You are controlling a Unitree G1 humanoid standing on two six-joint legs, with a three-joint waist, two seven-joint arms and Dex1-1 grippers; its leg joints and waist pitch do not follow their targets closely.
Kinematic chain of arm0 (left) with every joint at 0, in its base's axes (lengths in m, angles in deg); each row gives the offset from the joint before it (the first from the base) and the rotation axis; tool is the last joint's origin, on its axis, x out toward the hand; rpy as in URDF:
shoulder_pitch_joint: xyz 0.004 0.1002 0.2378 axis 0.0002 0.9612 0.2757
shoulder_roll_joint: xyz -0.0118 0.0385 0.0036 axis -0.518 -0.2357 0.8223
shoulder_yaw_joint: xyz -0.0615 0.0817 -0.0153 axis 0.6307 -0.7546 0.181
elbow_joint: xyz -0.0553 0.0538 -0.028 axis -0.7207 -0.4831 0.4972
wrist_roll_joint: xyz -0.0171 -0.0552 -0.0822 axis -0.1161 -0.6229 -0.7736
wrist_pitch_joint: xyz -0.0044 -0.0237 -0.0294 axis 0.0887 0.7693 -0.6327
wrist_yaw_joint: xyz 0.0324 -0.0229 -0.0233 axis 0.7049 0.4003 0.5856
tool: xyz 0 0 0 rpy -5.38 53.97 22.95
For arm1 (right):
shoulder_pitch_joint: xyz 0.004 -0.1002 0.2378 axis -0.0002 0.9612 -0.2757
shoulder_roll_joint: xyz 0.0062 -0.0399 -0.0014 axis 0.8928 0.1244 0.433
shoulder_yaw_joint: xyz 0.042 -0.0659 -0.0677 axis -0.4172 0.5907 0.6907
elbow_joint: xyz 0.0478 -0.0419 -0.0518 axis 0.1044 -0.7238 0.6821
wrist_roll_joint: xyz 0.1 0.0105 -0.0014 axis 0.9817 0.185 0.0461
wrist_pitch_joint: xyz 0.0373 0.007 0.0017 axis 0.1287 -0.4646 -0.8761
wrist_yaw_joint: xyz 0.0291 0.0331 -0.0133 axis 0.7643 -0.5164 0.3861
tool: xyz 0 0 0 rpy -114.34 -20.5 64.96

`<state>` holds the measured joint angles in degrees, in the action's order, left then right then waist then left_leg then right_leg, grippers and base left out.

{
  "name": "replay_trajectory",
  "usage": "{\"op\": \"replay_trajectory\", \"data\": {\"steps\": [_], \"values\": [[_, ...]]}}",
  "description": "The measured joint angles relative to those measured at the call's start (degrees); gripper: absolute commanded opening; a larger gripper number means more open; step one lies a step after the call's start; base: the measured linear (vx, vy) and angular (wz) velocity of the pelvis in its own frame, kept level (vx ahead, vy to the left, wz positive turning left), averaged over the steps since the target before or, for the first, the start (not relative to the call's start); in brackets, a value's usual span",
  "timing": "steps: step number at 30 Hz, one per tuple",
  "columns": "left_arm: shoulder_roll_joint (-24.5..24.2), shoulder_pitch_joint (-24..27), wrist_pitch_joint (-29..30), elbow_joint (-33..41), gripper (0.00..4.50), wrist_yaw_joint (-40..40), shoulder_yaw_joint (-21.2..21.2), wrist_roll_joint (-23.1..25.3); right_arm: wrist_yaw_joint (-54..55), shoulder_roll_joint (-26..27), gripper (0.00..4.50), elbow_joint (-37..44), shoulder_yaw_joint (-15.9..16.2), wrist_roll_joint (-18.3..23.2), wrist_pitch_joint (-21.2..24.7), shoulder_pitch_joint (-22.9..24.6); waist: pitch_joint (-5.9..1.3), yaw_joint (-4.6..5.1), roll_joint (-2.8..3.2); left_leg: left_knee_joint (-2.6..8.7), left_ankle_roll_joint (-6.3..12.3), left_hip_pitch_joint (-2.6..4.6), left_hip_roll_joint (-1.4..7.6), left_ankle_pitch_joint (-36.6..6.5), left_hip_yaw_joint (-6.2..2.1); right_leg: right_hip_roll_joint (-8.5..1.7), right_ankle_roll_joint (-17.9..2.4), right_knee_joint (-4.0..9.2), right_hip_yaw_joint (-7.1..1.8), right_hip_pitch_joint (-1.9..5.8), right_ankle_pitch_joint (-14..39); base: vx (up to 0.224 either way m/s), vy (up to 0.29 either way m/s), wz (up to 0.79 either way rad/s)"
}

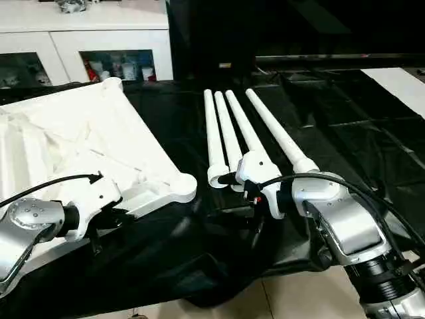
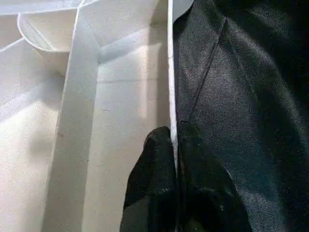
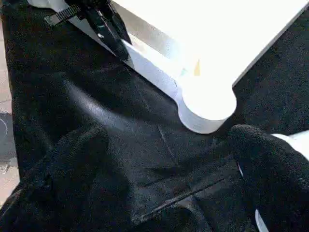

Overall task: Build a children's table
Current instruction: Move table base, then pick table leg

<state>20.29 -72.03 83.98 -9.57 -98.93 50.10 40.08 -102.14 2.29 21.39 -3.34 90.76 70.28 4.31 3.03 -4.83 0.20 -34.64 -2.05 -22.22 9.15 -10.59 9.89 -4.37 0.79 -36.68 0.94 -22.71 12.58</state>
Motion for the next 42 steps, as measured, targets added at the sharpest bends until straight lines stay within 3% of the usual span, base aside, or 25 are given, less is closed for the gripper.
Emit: {"op": "replay_trajectory", "data": {"steps": [4, 8, 11, 16, 22, 24, 30, 33, 42], "values": [[-1.78, 0.15, -2.14, -0.01, 0.79, -0.28, 1.44, -0.68, 0.58, 1.70, 4.50, 0.01, -0.80, 1.09, 0.37, -0.90, 0.00, -0.17, -0.01, 0.00, -0.02, -0.01, 0.05, 0.01, 0.00, 0.05, 0.00, -0.05, 0.01, -0.06, 0.00, 0.000, 0.000, 0.00], [-4.84, 0.60, -3.54, 0.26, 1.16, -1.89, 7.90, -3.26, 2.71, 3.71, 4.50, -0.32, -3.58, 3.25, 1.64, -3.17, 0.00, -0.12, -0.02, 0.01, -0.12, 0.08, 0.08, 0.08, 0.00, 0.08, -0.05, -0.14, 0.00, -0.05, -0.03, 0.000, 0.000, 0.00], [-5.99, 1.06, -4.87, 0.67, 1.40, -3.58, 13.85, -6.93, 11.86, 9.37, 4.50, -5.21, -5.44, 1.47, 4.87, -9.47, 0.00, 0.15, -0.03, 0.01, -0.25, 0.12, 0.07, 0.15, 0.02, 0.08, -0.15, -0.27, -0.02, -0.15, -0.09, 0.000, 0.000, 0.00], [-5.49, 1.23, -4.25, 2.03, 1.85, -4.42, 16.85, -11.15, 24.46, 17.71, 4.50, -17.93, -8.68, -0.13, 12.07, -20.46, 0.02, -0.27, -0.27, 0.07, -0.38, 0.13, 0.07, 0.23, 0.02, 0.08, -0.17, -0.36, -0.02, -0.15, -0.11, 0.000, 0.000, 0.00], [-3.49, -0.14, -3.91, 3.74, 2.44, -3.74, 16.65, -12.43, 38.70, 23.23, 4.50, -41.40, -10.47, -3.65, 12.87, -32.55, 0.06, -0.34, -0.57, 0.09, -0.50, -0.15, 0.07, 0.31, 0.04, 0.08, -0.19, -0.31, -0.01, -0.32, -0.11, 0.000, 0.000, 0.00], [-2.70, -1.11, -3.96, 3.75, 2.64, -3.08, 15.81, -12.42, 41.17, 24.67, 4.50, -48.90, -10.92, -4.49, 12.57, -35.62, 0.17, -0.27, -1.00, 0.12, -0.52, -0.19, 0.10, 0.33, 0.05, 0.09, -0.18, -0.33, 0.00, -0.39, -0.11, 0.000, 0.000, 0.00], [-2.10, -2.47, -2.60, 3.88, 3.12, -3.28, 13.80, -12.72, 44.10, 27.26, 4.50, -59.72, -11.38, -5.54, 11.69, -39.10, 0.55, -0.21, -2.14, 0.12, -0.53, -0.42, 0.23, 0.33, 0.07, 0.20, -0.18, -0.28, 0.06, -0.58, -0.10, 0.000, 0.000, 0.00], [-2.10, -3.26, -1.76, 4.13, 3.24, -3.91, 12.99, -12.87, 46.22, 29.28, 4.50, -66.50, -12.54, -5.76, 8.83, -42.10, 0.52, -0.16, -2.27, 0.12, -0.54, -0.41, 0.27, 0.34, 0.10, 0.20, -0.18, -0.31, 0.06, -0.59, -0.10, 0.000, 0.000, 0.00], [-4.11, -3.26, -0.40, 5.49, 4.13, -5.86, 12.00, -13.67, 49.13, 31.53, 4.50, -75.77, -15.85, -5.70, 3.96, -44.80, 0.48, -0.25, -2.41, 0.10, -0.64, -0.41, 0.31, 0.41, 0.12, 0.20, -0.18, -0.37, 0.10, -0.58, -0.12, 0.000, 0.000, 0.00]]}}
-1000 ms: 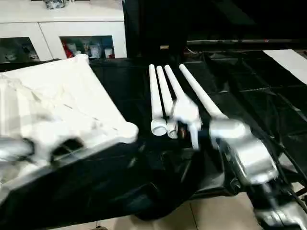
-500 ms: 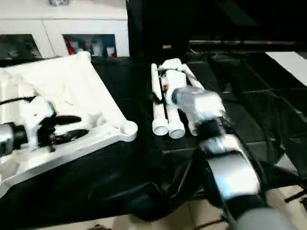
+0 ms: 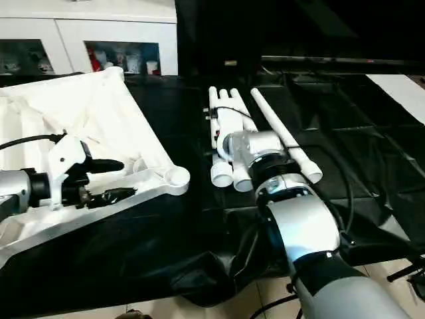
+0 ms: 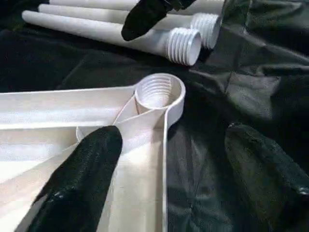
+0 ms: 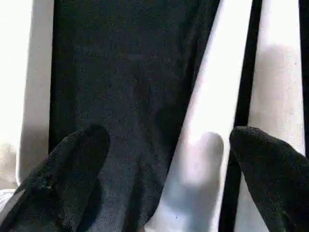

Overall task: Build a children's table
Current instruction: Pick table leg

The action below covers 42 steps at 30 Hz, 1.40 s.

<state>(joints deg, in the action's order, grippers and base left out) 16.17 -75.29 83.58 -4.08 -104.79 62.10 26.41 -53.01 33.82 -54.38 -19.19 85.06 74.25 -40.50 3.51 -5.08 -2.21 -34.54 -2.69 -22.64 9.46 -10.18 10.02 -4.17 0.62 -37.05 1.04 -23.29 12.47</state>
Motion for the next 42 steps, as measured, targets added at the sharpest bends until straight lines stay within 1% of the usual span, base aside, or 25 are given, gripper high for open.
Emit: {"op": "replay_trajectory", "data": {"steps": [1, 2, 5, 9, 16, 20, 25, 26, 29, 30, 33, 35, 36, 37, 39, 42], "values": [[0.00, 0.00, 0.25, 0.34, 4.13, -0.10, -0.19, -0.06, 0.23, 0.19, 4.50, -0.57, -0.07, -0.03, -0.37, -0.22, 0.00, 0.01, 0.00, 0.00, -0.01, 0.00, 0.00, 0.01, 0.00, 0.00, 0.00, 0.00, 0.00, 0.00, 0.00, 0.000, 0.000, 0.00], [0.00, 0.00, 0.37, 0.55, 4.30, -0.25, -0.47, -0.10, 0.51, 0.41, 4.50, -0.93, -0.10, -0.03, -0.80, -0.33, -0.01, 0.00, -0.04, 0.00, -0.02, 0.00, 0.01, 0.01, 0.00, 0.00, 0.00, -0.01, 0.01, 0.00, 0.00, 0.000, 0.000, 0.00], [0.00, 0.00, 0.68, 1.06, 4.49, -0.64, -1.00, -0.37, 1.66, 1.16, 4.50, -2.31, -0.86, -0.10, -1.99, -0.55, -0.06, -0.02, -0.23, 0.00, -0.05, 0.00, 0.05, 0.03, 0.00, 0.01, 0.00, -0.02, 0.05, 0.00, 0.00, 0.000, 0.000, 0.00], [-0.33, 0.18, 1.24, 2.72, 4.49, -0.63, -1.04, -0.98, 3.88, 2.01, 4.50, -4.08, -1.75, -0.58, -3.69, -0.55, -0.09, -0.01, -0.54, 0.00, -0.06, 0.00, 0.06, 0.03, 0.00, 0.02, 0.00, -0.02, 0.07, 0.00, 0.00, 0.000, 0.000, 0.00], [-1.66, 1.38, 2.69, 4.96, 4.49, -1.15, -1.05, -1.35, 6.04, 2.17, 4.50, -5.72, -2.85, -1.02, -4.04, -0.51, -0.07, -0.02, -0.67, 0.00, -0.10, 0.00, 0.08, 0.06, 0.00, 0.02, 0.01, -0.05, 0.09, 0.00, -0.01, 0.000, 0.000, 0.00], [-2.37, 2.20, 3.14, 6.00, 4.49, -1.22, -1.04, -1.74, 6.05, 2.21, 4.50, -6.73, -3.63, -1.07, -3.94, -0.50, -0.10, -0.03, -0.72, 0.00, -0.11, 0.00, 0.09, 0.07, 0.00, 0.02, 0.01, -0.05, 0.10, 0.01, -0.01, 0.000, 0.000, 0.00], [-2.55, 2.76, 3.87, 7.10, 4.49, -1.27, -1.04, -2.44, 5.47, 2.15, 4.50, -7.21, -4.47, -1.13, -2.44, -0.25, -0.10, -0.04, -0.79, 0.00, -0.12, 0.00, 0.09, 0.08, 0.00, 0.02, 0.01, -0.06, 0.12, 0.02, -0.01, 0.000, 0.000, 0.00], [-2.57, 2.84, 4.12, 7.28, 4.50, -1.26, -1.04, -2.59, 5.38, 2.13, 4.32, -7.22, -4.50, -1.17, -1.99, -0.19, -0.11, -0.05, -0.81, 0.00, -0.13, 0.00, 0.10, 0.09, 0.00, 0.02, 0.01, -0.06, 0.12, 0.02, -0.01, 0.000, 0.000, 0.00], [-2.69, 3.22, 4.65, 8.40, 4.50, -1.22, -1.04, -3.04, 5.14, 2.01, 4.22, -7.29, -4.52, -1.51, -0.67, 0.44, -0.12, -0.10, -0.95, 0.00, -0.15, 0.00, 0.13, 0.10, 0.00, 0.02, 0.01, -0.06, 0.16, 0.03, -0.01, 0.000, 0.000, 0.00], [-2.84, 3.36, 4.90, 8.64, 4.50, -1.17, -1.04, -3.29, 5.13, 1.99, 4.06, -7.42, -4.52, -1.80, -0.28, 0.85, -0.12, -0.10, -1.03, 0.00, -0.17, 0.00, 0.14, 0.11, 0.00, 0.02, 0.01, -0.06, 0.18, 0.04, -0.01, 0.000, 0.000, 0.00], [-3.19, 3.65, 5.34, 8.93, 4.50, -1.11, -1.04, -3.42, 5.22, 1.85, 3.82, -8.02, -4.56, -2.35, 0.49, 1.92, -0.08, -0.11, -1.18, 0.00, -0.19, 0.00, 0.16, 0.13, 0.00, 0.02, 0.02, -0.07, 0.21, 0.05, -0.02, 0.000, 0.000, 0.00], [-3.23, 3.75, 5.44, 8.99, 4.50, -1.10, -1.04, -3.46, 5.28, 1.74, 3.74, -8.08, -4.67, -2.39, 0.62, 2.02, -0.09, -0.08, -1.21, 0.00, -0.22, 0.00, 0.17, 0.14, 0.01, 0.02, 0.02, -0.07, 0.21, 0.05, -0.03, 0.000, 0.000, 0.00], [-3.24, 3.75, 5.46, 9.20, 4.50, -1.10, -1.04, -3.51, 5.33, 1.54, 3.52, -8.08, -5.06, -2.39, 0.94, 2.03, -0.10, -0.09, -1.24, 0.00, -0.24, 0.00, 0.18, 0.16, 0.00, 0.02, 0.02, -0.08, 0.24, 0.06, -0.03, 0.000, 0.000, 0.00], [-3.25, 3.77, 5.48, 9.25, 4.50, -1.10, -1.04, -3.60, 5.34, 1.40, 3.39, -8.08, -5.16, -2.39, 1.13, 2.03, -0.10, -0.10, -1.24, 0.00, -0.27, 0.00, 0.20, 0.18, 0.01, 0.02, 0.02, -0.08, 0.27, 0.07, -0.03, 0.000, 0.000, 0.00], [-3.28, 3.80, 5.57, 9.26, 4.50, -1.10, -1.04, -3.67, 5.48, 1.35, 3.34, -8.08, -5.40, -2.43, 1.23, 2.03, -0.10, -0.09, -1.24, 0.00, -0.34, 0.00, 0.25, 0.22, 0.00, 0.02, 0.01, -0.08, 0.33, 0.08, -0.04, 0.000, 0.000, 0.00], [-3.33, 3.79, 5.65, 9.26, 4.50, -1.10, -1.04, -3.94, 5.74, 1.31, 3.00, -8.08, -6.07, -2.45, 1.30, 2.07, -0.09, -0.10, -1.24, 0.00, -0.43, 0.00, 0.38, 0.27, 0.01, 0.02, 0.01, -0.08, 0.55, 0.14, -0.04, 0.000, 0.000, 0.00]]}}
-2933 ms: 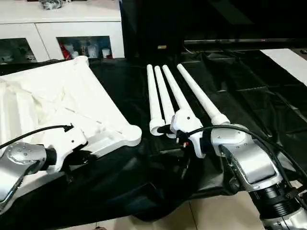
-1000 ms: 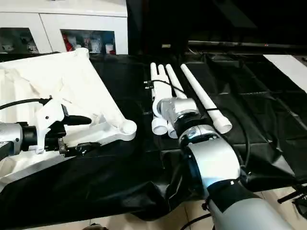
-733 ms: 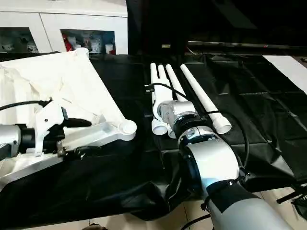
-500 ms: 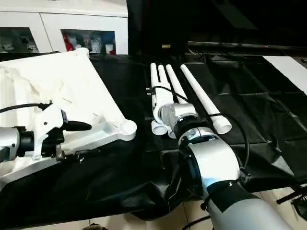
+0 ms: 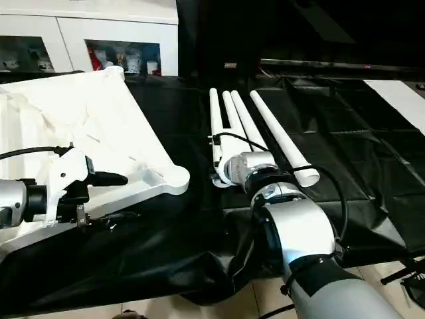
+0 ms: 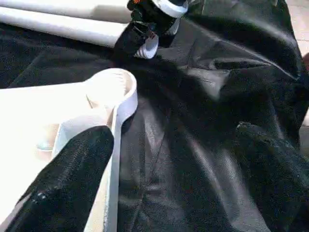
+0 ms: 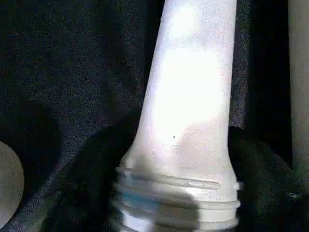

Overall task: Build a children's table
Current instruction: Pick table leg

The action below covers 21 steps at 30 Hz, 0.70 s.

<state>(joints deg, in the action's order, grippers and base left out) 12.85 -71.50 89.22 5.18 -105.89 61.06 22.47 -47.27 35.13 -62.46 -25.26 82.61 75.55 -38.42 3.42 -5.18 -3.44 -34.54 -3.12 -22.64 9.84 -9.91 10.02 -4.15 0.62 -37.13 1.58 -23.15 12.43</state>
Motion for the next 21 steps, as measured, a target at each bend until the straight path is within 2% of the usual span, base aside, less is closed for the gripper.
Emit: {"op": "replay_trajectory", "data": {"steps": [2, 13, 18, 21], "values": [[-0.04, -0.13, 0.00, -0.02, 4.50, 0.00, 0.00, -0.01, 0.10, -0.10, 2.87, 0.00, -0.61, -0.02, 0.02, 0.03, 0.00, -0.02, 0.00, 0.00, -0.06, -0.02, 0.08, 0.04, 0.00, 0.00, 0.00, 0.00, 0.16, 0.02, 0.00, 0.000, 0.000, 0.00], [1.19, -1.13, 0.92, -0.11, 4.50, 1.68, 0.96, -1.74, 0.80, -1.29, 2.81, 0.01, -5.10, 2.26, -0.82, 0.03, 0.06, -0.12, 0.12, 0.00, -0.34, -0.10, 0.27, 0.21, -0.06, -0.03, -0.14, -0.02, 0.57, 0.11, -0.08, 0.000, 0.000, 0.00], [8.71, -1.83, 0.75, -1.25, 4.50, 8.91, 3.47, -2.19, -1.95, -2.24, 2.80, 0.45, -5.31, 2.22, -4.02, 0.04, 0.14, -0.22, 0.25, -0.01, -0.37, -0.20, 0.32, 0.25, -0.09, -0.05, -0.28, -0.02, 0.72, 0.11, -0.17, 0.000, 0.000, 0.00], [12.60, -3.24, 0.72, -2.60, 4.50, 13.99, 4.99, -2.23, -4.70, -2.81, 2.79, 1.76, -5.30, 2.24, -7.66, 0.81, 0.14, -0.34, 0.69, -0.06, -0.37, -0.28, 0.35, 0.26, -0.15, -0.05, -0.35, -0.01, 0.83, 0.11, -0.23, 0.000, 0.000, 0.00]]}}
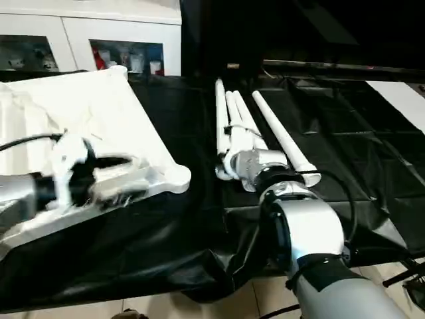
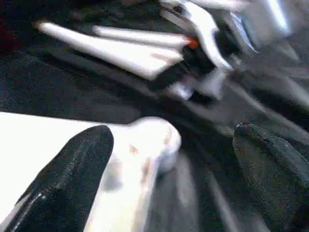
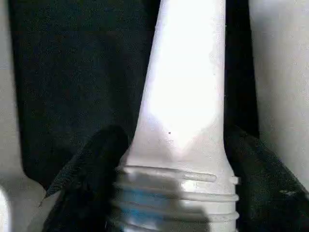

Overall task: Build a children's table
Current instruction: Pick table leg

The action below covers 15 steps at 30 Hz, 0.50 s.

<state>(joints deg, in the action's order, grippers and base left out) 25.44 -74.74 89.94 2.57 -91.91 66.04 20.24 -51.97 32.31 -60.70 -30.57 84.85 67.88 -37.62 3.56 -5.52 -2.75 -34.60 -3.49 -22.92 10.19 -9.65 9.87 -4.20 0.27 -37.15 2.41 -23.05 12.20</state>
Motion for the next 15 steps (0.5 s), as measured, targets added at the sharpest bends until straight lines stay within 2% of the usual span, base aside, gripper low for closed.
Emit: {"op": "replay_trajectory", "data": {"steps": [3, 6, 8, 11, 12, 15], "values": [[5.66, -2.11, -0.26, -1.32, 4.50, 5.71, 2.38, -0.70, -4.35, -0.79, 2.79, 2.28, -0.38, 0.53, -4.36, 2.12, 0.03, -0.35, 0.77, -0.10, 0.01, -0.04, 0.00, 0.00, -0.01, -0.02, -0.02, 0.00, 0.01, 0.03, -0.04, 0.000, 0.000, 0.00], [11.33, -4.87, -5.19, -4.33, 4.50, 12.06, 2.32, 1.72, -12.27, -1.14, 2.79, 8.30, -0.35, 1.98, -10.60, 6.68, 0.12, -0.85, 1.24, -0.16, 0.08, -0.07, 0.03, 0.02, -0.05, -0.01, -0.04, 0.02, 0.07, 0.07, -0.09, 0.000, 0.000, 0.00], [12.92, -6.68, -6.06, -6.47, 4.50, 15.24, 2.11, 3.03, -16.72, -0.78, 2.79, 12.02, -0.35, 3.00, -12.43, 8.69, 0.13, -0.96, 1.39, -0.13, 0.28, -0.07, 0.09, 0.15, -0.06, 0.02, -0.04, -0.01, 0.14, 0.06, -0.09, 0.000, 0.000, 0.00], [16.89, -12.26, -5.37, -12.38, 4.50, 24.09, 3.02, 5.92, -24.92, -0.51, 2.79, 23.64, 0.66, 6.21, -12.83, 14.67, 0.14, -1.13, 1.57, -0.12, 0.52, -0.10, 0.17, 0.33, -0.07, 0.05, -0.04, -0.01, 0.24, 0.09, -0.12, 0.000, 0.000, 0.00], [18.84, -15.18, -3.80, -15.21, 4.50, 27.66, 4.50, 6.24, -28.83, -0.22, 2.79, 29.56, 2.03, 7.38, -12.90, 17.96, 0.14, -1.30, 1.64, -0.14, 0.54, -0.10, 0.17, 0.34, -0.07, 0.04, -0.04, 0.01, 0.25, 0.14, -0.14, 0.000, 0.000, 0.00], [22.50, -21.41, 0.48, -20.53, 4.50, 27.23, 9.21, -1.22, -35.77, 0.33, 2.78, 38.52, 5.00, 10.42, -11.28, 23.56, 0.11, -1.67, 1.70, -0.17, 0.67, -0.10, 0.13, 0.43, -0.04, 0.00, -0.07, 0.04, 0.22, 0.15, -0.19, 0.000, 0.000, 0.00]]}}
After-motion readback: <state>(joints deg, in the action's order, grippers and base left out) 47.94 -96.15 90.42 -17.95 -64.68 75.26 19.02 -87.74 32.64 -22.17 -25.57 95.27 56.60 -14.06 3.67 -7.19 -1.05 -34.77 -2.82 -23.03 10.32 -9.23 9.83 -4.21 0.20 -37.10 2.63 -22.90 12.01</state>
